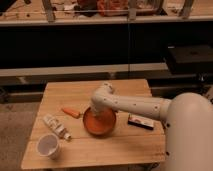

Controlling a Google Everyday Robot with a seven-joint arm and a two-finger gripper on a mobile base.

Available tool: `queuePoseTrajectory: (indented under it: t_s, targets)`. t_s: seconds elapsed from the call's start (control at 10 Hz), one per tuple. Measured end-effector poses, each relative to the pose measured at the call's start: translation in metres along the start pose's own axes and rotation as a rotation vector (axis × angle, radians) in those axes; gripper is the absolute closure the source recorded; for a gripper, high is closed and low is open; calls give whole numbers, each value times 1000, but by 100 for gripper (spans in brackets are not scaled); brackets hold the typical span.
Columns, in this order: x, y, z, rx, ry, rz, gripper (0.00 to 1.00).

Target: Push the ceramic bowl across the table

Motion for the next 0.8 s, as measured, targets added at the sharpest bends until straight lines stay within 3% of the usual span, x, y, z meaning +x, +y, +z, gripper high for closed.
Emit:
queuePoseTrajectory:
  t_s: [0.3, 0.4, 0.8]
  targets:
    - [-5, -61, -4, 35, 18, -37, 100]
    - [-12, -74, -2, 30, 23, -49, 100]
    - [-22, -86, 8, 1, 29, -87, 100]
